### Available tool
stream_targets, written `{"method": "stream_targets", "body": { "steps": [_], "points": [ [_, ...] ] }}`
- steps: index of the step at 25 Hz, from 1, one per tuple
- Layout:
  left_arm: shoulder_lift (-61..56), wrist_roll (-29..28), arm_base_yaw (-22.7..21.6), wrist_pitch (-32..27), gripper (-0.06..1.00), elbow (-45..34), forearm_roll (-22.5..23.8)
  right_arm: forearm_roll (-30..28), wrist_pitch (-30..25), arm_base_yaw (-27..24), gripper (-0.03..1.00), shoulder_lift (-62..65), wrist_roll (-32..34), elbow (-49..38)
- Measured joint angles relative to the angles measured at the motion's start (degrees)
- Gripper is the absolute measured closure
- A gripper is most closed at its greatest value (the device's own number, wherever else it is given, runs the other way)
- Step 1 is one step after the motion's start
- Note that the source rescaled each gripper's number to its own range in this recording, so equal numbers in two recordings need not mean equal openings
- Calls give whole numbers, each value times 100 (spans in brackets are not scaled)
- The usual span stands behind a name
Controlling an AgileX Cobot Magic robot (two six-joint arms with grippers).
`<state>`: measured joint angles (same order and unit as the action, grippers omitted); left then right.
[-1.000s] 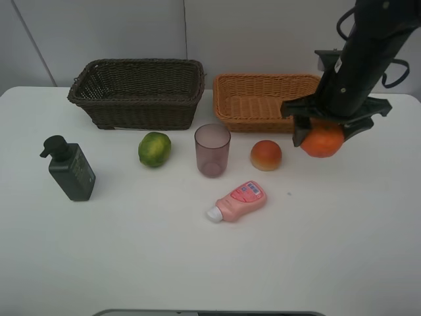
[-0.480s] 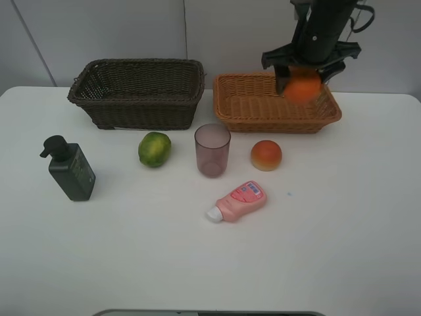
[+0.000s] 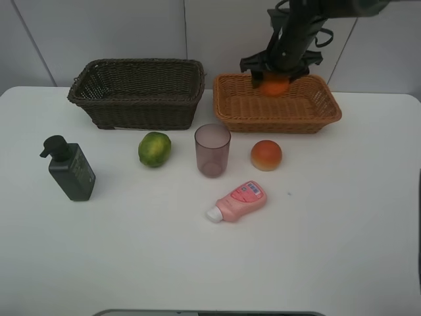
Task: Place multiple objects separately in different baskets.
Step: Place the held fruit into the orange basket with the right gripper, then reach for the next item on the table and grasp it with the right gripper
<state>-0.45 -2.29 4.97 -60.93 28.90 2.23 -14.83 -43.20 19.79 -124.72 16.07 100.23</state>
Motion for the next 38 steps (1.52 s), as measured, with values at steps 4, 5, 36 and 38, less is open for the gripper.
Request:
{"method": "stream_targets", "body": {
  "steps": [4,5,36,38],
  "points": [
    [0,0,0,0,3,0,0,-85,258,-34,51,-298,0,0],
    [0,0,0,0,3,0,0,-85,313,-34,51,-360,0,0],
    [0,0,0,0,3,0,0,13,-549,-30,-3,341,139,-100],
    [0,0,0,0,3,0,0,131,-637,-11,-3,571,320,-371]
  ]
}}
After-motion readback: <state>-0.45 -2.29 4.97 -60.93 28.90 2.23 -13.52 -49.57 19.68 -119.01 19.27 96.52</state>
